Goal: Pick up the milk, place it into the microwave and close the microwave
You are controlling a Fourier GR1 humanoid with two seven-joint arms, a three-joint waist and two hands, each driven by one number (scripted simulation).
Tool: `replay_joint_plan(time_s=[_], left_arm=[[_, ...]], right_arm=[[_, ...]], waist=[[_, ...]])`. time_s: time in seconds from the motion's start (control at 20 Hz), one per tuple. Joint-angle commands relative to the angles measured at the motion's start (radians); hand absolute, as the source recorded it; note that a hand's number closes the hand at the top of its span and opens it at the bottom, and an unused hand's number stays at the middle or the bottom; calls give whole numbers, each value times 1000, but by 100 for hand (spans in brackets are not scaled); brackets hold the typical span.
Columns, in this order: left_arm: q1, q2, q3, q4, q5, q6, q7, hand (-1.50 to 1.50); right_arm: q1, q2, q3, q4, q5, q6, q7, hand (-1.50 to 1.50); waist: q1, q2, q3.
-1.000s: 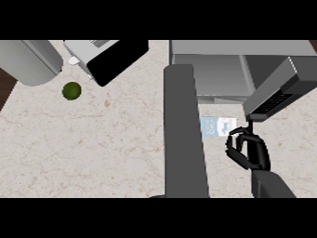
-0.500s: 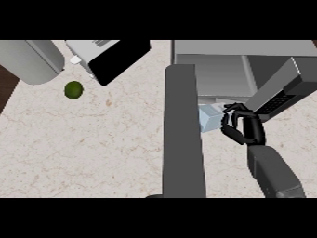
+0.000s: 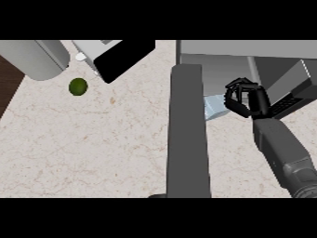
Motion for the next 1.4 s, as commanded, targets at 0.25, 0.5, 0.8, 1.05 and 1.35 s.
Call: replay_joint_plan(time_s=[0.25,0.5,0.8,1.05,1.35], left_arm=[[-66,35,1,24,1,-5,-1,-150],[-116,61,-32,43,9,24,26,-150],[-143,67,-28,72,5,21,17,-150],[-160,76,-16,88,-17,3,4,-150],[-196,90,-32,96,-16,13,11,-150]], right_arm=[[-121,-77,5,50,30,-44,95,150],[-204,-92,34,64,75,-217,182,150],[-188,-130,23,80,76,-276,178,150],[-196,-189,22,87,80,-259,190,150],[-213,-193,4,87,67,-297,199,150]], waist=[[38,17,2],[59,31,3],[83,48,5],[98,58,5],[114,71,8]])
